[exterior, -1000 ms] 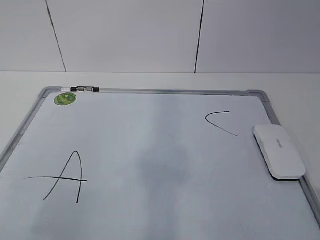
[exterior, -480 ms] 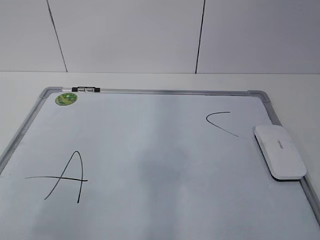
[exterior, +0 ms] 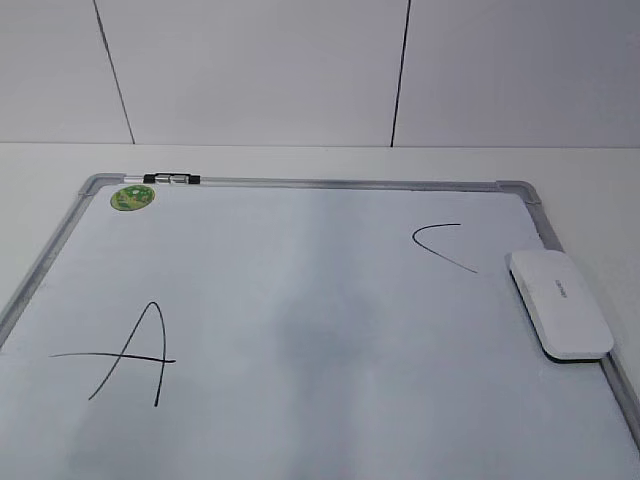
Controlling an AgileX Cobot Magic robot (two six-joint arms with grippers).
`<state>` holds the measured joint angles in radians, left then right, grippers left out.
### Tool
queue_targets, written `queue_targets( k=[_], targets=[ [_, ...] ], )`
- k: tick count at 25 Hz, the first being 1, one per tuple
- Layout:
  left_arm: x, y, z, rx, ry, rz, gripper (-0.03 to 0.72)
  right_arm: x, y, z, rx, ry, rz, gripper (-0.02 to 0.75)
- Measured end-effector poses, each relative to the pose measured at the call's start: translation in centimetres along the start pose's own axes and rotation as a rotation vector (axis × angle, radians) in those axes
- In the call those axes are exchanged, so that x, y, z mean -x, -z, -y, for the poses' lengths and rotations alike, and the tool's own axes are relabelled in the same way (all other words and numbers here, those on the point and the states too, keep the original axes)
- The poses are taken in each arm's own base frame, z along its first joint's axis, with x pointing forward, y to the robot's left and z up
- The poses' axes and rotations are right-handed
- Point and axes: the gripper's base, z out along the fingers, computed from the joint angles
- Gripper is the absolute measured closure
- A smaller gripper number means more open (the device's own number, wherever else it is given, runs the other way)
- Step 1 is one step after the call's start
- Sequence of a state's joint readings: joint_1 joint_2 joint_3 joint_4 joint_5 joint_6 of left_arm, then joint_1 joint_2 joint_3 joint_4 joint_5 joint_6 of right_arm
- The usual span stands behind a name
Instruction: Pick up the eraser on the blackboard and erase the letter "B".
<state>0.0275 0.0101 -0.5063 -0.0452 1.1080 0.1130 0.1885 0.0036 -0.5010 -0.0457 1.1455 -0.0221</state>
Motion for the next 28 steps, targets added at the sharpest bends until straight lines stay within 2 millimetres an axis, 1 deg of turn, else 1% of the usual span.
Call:
queue_targets(
  k=[9, 18, 28],
  targets=[
    [-0.02, -0.03, 0.02, -0.002, 0.001, -0.001, 0.261, -0.22, 0.20, 0.01, -0.036, -0.016, 0.012, 0.163],
    [-0.02, -0.03, 0.02, -0.002, 0.001, -0.001, 0.273, -0.23, 0.24, -0.13, -0.157, -0.091, 0.004, 0.163],
    [-0.02, -0.03, 0.02, -0.002, 0.001, -0.001, 0.275, -0.24, 0.24, -0.14, -0.164, -0.096, 0.004, 0.163]
  ],
)
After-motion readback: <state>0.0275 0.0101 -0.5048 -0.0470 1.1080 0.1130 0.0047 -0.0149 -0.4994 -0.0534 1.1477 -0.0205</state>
